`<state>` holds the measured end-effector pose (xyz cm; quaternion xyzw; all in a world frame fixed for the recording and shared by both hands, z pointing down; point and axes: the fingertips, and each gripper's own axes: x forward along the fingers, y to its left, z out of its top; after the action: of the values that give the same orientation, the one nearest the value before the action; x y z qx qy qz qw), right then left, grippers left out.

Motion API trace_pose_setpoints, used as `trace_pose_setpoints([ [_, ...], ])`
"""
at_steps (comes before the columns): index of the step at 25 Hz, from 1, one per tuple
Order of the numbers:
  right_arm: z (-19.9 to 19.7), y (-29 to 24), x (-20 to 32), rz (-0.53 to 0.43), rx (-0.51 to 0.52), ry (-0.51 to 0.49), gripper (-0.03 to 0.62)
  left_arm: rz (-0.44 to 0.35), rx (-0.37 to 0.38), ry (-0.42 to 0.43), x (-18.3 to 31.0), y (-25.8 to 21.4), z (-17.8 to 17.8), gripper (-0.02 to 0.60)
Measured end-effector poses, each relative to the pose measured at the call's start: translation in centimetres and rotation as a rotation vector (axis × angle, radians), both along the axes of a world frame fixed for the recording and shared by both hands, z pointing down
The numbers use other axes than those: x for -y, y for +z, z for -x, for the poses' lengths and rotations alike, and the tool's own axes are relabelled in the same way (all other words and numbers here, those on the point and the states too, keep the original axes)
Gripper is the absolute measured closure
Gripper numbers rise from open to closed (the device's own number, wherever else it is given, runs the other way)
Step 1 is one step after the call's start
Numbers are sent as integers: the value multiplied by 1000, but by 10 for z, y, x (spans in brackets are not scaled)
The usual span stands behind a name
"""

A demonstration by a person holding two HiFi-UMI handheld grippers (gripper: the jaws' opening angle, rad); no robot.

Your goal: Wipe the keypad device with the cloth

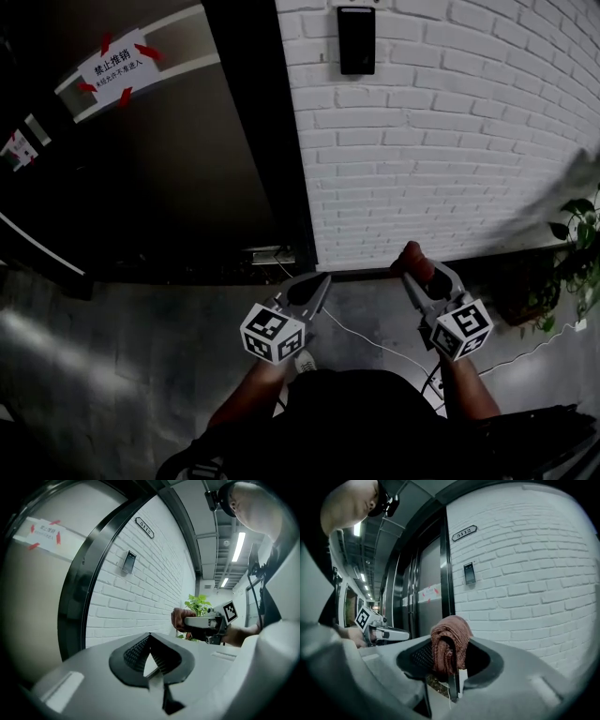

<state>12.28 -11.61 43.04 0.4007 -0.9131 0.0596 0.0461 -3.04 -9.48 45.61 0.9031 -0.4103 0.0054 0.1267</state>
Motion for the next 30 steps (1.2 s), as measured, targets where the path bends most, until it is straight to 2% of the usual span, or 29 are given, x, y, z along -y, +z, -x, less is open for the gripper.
trace_pose_setpoints([
  [5,-16,3,-27,10,27,-31,451,19,-68,-20,-14,-6,-19,565],
  [18,-39,10,-56,-10,0,-53,453,-7,-19,-29,-38,-5,-50,565],
  [30,-34,14,-67,-19,-22,-66,453,-31,11,-49,-46,-17,-43,565],
])
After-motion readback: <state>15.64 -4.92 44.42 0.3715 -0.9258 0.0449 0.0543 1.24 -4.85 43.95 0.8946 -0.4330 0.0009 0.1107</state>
